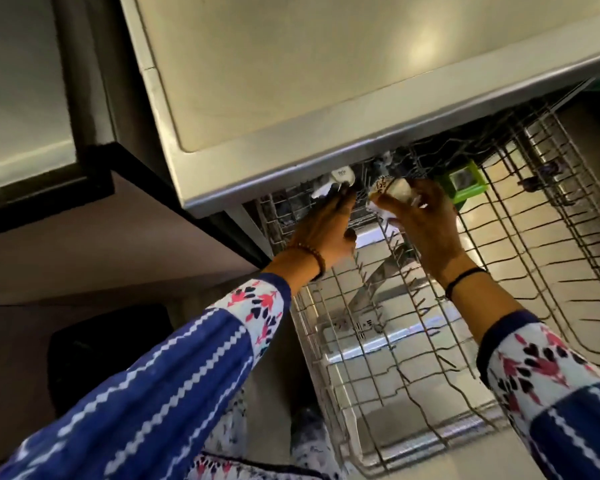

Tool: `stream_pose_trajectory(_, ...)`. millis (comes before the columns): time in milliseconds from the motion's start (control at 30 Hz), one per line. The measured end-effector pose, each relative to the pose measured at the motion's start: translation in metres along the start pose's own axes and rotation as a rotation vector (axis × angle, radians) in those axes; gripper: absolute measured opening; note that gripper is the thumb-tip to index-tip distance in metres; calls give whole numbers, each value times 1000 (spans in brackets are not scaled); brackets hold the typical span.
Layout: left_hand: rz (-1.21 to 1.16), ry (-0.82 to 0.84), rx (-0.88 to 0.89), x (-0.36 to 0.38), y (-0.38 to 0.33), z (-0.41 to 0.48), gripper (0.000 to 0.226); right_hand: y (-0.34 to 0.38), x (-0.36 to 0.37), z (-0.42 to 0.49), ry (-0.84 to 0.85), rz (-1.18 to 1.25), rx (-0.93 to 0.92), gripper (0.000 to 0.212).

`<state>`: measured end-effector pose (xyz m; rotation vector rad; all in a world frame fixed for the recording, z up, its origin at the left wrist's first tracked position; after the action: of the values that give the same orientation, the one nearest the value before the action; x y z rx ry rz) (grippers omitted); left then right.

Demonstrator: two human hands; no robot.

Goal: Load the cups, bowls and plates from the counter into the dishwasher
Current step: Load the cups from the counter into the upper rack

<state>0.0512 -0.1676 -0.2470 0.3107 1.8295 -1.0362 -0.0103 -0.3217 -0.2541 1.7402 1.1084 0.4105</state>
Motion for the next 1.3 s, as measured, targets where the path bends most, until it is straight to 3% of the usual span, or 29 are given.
stream_pose_trajectory(133,215,13,44,5,8,19,78,9,11,25,-96,-295,-147,63)
stream_pose_trajectory(333,275,-74,35,-4,11,9,73,27,32,49,-189,-429,-322,64)
stream_pose_trajectory(733,281,-96,4,-6,18,4,65,19,55,85,-71,-709,-288,66)
stream_pose_trajectory(833,275,-99,-3,-6,19,3,64,21,59,81,16,-777,-334,58)
stream_pose_trajectory(967,284,-93,-19,-3,19,4,63,22,68,74,141,-923,-398,62)
stream_pose_trajectory(1300,255,-116,-29,1,26,4,61,11,57,86,121,-1123,-235,68)
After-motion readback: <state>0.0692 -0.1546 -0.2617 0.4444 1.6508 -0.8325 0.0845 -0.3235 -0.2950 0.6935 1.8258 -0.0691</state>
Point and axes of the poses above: each hand's wrist, its own z-axis towards the middle knuckle, its own x-axis out of the palm, y = z × x, the point moved 5 cm from there along z, towards the middle knuckle, and after that the axes turned 10 degrees about x, right-handed, at the moved point
